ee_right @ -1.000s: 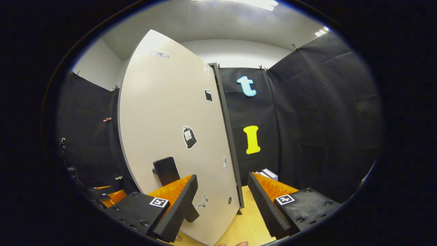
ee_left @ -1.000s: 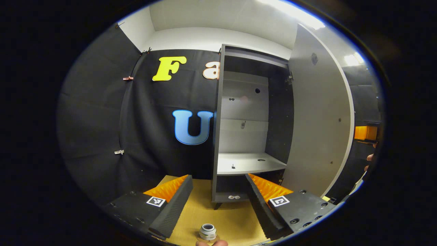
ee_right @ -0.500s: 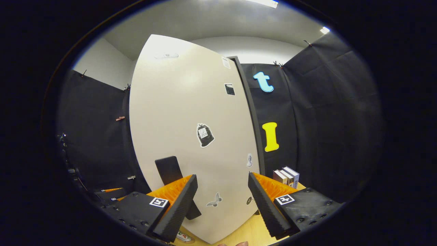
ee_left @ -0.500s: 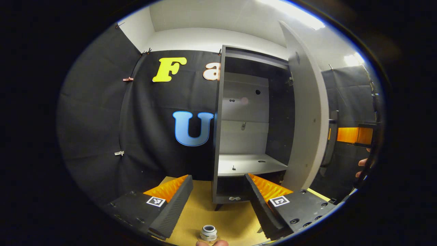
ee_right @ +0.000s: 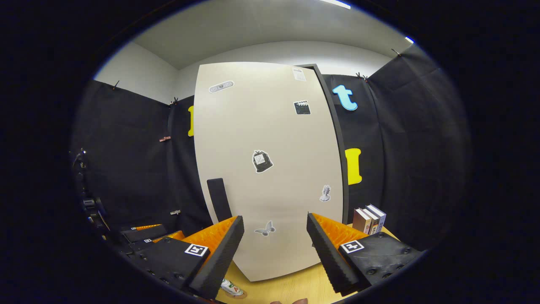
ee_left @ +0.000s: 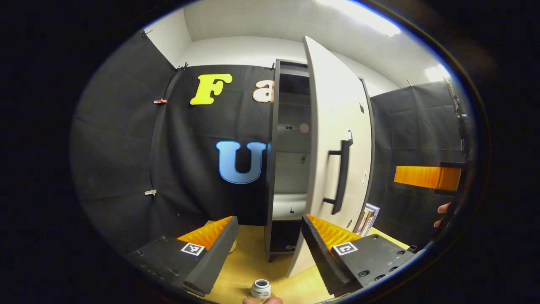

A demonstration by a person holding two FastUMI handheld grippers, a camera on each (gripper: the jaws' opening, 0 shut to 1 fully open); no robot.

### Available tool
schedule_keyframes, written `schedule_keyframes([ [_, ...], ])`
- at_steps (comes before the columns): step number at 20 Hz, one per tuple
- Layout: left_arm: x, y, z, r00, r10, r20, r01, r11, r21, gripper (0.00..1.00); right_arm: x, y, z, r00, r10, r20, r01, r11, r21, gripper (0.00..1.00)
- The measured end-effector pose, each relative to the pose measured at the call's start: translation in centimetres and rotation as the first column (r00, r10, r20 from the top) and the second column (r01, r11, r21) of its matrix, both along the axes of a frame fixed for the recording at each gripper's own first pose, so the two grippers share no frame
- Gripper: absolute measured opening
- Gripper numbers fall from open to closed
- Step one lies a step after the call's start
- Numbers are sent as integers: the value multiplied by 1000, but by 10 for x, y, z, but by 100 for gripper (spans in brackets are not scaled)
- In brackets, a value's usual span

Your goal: Open the cabinet door with the right hand, grasp the bottle in the cabinet with the left hand and place it on the coaster, then close the cabinet door with the right hand.

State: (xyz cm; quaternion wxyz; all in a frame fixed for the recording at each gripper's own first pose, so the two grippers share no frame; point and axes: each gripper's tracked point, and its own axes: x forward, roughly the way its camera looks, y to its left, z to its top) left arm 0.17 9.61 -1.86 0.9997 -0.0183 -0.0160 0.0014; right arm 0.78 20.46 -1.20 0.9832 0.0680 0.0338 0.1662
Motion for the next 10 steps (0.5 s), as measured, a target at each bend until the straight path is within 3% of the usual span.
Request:
schedule_keyframes([
  [10, -8, -18, 11, 999, -29, 20, 28, 999, 27, 94, -4, -18, -5, 999, -47, 2, 47, 998, -35, 98],
])
